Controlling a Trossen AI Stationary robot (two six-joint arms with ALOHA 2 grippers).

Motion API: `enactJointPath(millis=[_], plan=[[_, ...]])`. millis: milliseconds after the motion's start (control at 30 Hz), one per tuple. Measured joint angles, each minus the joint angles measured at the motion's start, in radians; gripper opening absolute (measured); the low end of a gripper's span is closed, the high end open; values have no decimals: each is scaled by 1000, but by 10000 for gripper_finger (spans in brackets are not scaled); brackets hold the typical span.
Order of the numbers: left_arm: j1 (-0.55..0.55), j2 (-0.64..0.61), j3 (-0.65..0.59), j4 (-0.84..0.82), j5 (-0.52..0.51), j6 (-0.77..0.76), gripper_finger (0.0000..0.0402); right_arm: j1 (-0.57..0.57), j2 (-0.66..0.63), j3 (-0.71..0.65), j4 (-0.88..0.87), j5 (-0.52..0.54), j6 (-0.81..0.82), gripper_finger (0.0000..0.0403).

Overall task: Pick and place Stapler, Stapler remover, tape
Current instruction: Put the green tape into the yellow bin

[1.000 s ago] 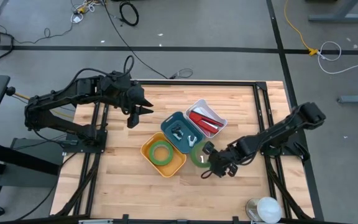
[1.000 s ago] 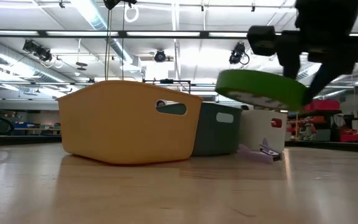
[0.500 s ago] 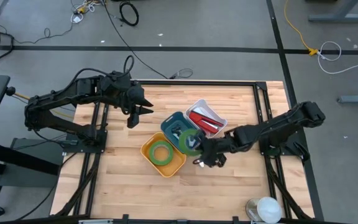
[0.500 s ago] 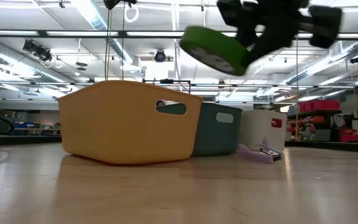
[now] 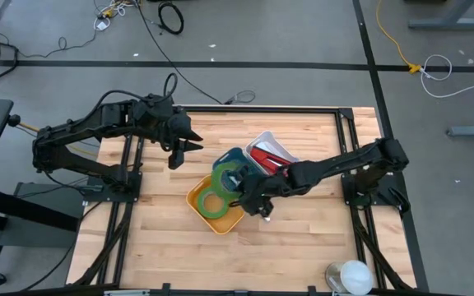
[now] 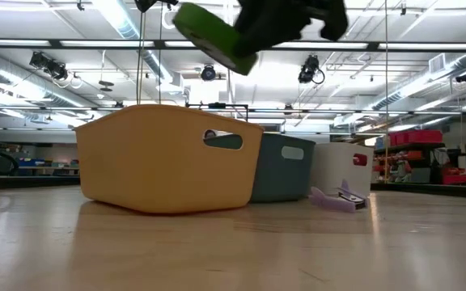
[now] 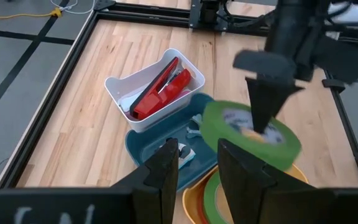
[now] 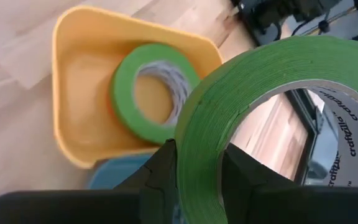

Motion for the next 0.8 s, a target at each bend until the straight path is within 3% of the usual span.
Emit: enactJointPath(millis=[200,367,800], plan=[[0,0,0,0,0,0,115,0,100,58,96,-12,-6,91],[0,0,0,0,0,1,115,0,162,62,149,-89,-7,91],[0,0,0,27,0,-1,115,1,279,62,160,-166,-11,91]])
